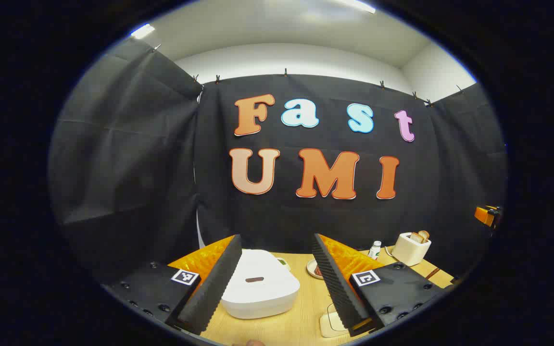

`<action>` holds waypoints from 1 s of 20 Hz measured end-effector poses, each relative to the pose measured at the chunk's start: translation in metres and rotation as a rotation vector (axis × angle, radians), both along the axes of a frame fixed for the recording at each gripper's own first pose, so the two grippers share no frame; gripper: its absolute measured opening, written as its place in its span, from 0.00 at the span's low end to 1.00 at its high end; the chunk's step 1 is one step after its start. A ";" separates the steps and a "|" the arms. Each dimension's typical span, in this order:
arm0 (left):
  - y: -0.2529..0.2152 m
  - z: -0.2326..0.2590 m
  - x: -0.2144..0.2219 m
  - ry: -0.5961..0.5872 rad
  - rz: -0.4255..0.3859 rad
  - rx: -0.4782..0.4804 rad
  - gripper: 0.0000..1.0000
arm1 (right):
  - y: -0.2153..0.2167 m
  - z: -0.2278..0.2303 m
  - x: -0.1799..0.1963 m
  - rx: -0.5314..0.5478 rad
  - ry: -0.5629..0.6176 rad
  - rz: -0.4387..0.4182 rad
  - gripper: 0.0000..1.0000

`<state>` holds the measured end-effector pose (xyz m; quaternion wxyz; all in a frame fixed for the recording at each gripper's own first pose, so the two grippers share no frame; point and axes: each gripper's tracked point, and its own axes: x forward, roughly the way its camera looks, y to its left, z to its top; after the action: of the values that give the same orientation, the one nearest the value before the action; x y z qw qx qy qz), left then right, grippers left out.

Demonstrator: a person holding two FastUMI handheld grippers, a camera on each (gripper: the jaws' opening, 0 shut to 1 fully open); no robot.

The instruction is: Close the left gripper, press the button to open the rice cooker; take a wooden spoon from the chopstick holder with the right hand, scoop a spoonful of rice and pour it into the rice cooker, then put the wooden spoon back into the chopstick holder.

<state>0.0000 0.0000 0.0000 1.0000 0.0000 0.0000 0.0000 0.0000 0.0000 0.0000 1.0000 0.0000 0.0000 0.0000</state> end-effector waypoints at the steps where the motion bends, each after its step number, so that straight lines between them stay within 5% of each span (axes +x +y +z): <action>1: 0.003 0.002 0.002 -0.001 0.001 0.000 1.00 | 0.001 0.001 -0.005 -0.005 0.004 -0.005 0.95; 9: -0.003 0.001 0.005 0.029 -0.064 -0.020 1.00 | 0.007 0.010 -0.024 -0.043 0.007 -0.006 0.95; 20: 0.013 0.000 -0.005 0.053 -0.027 -0.020 1.00 | 0.023 0.010 -0.023 -0.061 0.018 0.043 1.00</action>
<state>-0.0052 0.0131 0.0002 0.9995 -0.0098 0.0265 -0.0133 -0.0228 0.0233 0.0097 0.9993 -0.0304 0.0088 0.0214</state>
